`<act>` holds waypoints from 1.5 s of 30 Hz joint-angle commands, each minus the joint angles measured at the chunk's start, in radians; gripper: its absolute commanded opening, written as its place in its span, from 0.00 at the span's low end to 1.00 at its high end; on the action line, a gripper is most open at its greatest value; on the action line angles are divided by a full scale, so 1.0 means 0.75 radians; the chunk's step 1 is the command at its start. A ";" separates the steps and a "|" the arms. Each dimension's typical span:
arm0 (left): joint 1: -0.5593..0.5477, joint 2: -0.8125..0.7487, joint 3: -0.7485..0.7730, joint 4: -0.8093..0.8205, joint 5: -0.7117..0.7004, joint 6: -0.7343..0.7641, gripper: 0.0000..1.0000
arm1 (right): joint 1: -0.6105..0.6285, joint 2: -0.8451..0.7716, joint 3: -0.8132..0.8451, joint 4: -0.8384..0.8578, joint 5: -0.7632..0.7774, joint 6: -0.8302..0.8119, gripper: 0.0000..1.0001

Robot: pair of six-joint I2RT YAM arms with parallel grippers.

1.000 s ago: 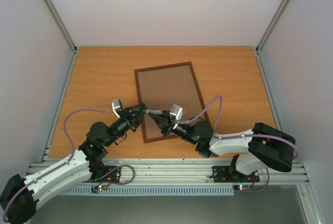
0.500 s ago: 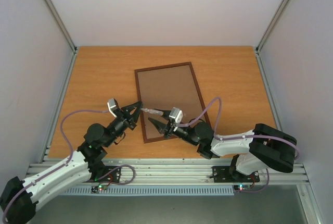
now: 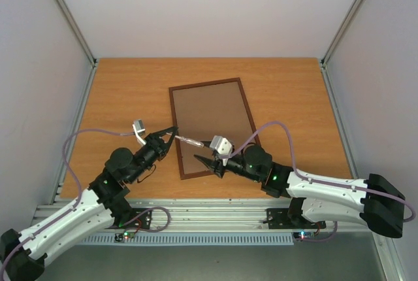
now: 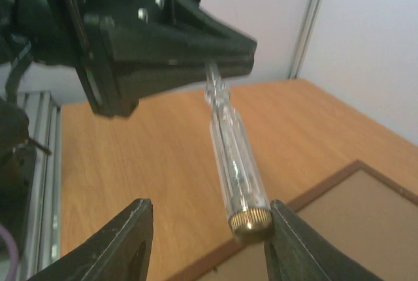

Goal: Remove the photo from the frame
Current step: Adjust the screwdriver.

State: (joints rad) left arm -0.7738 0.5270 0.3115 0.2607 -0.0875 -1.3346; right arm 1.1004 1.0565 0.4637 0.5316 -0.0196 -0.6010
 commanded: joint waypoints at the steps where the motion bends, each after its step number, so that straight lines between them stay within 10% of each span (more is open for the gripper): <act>1: -0.001 -0.017 0.091 -0.162 -0.040 0.239 0.00 | -0.026 -0.046 0.104 -0.434 -0.054 -0.039 0.48; 31: -0.001 0.109 0.116 -0.161 0.070 0.258 0.00 | -0.089 0.221 0.368 -0.488 -0.090 0.022 0.35; 45: -0.001 0.079 0.063 -0.182 0.023 0.192 0.06 | -0.103 0.219 0.419 -0.621 -0.142 -0.017 0.01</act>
State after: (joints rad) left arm -0.7738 0.6075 0.3660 0.1120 -0.0418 -1.1934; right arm 1.0351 1.2213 0.7250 0.1040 -0.1112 -0.5999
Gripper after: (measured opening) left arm 0.056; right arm 0.142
